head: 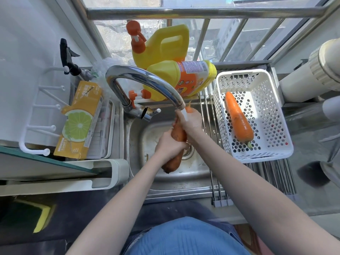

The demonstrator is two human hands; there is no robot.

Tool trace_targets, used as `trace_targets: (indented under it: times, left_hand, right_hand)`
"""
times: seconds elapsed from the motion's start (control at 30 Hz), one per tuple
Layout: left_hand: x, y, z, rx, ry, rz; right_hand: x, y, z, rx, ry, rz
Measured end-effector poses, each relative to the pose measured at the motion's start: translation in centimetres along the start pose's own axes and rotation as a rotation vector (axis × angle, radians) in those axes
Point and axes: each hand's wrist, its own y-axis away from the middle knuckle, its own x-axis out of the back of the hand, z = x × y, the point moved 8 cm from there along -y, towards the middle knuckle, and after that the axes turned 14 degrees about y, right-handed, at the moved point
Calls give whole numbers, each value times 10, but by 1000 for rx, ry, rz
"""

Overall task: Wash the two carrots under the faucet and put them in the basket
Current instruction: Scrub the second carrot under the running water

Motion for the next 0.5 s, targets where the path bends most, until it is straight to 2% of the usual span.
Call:
trace_targets:
  times: [0.17, 0.3, 0.37, 0.43, 0.5]
  left_hand:
    - [-14, 5, -7, 163, 325, -277]
    - [-38, 27, -10, 368, 637, -762]
    - [-40, 30, -8, 410, 712, -897]
    - [-38, 31, -3, 445, 691, -914]
    - [-35, 31, -1, 433, 544, -783]
  right_hand:
    - [-14, 13, -4, -87, -356, -409]
    - [-19, 25, -18, -21, -577, -598]
    - [-22, 28, -22, 12, -665, -669]
    - [-24, 25, -18, -20, -724, -700]
    - [-22, 14, -9, -86, -727, -643]
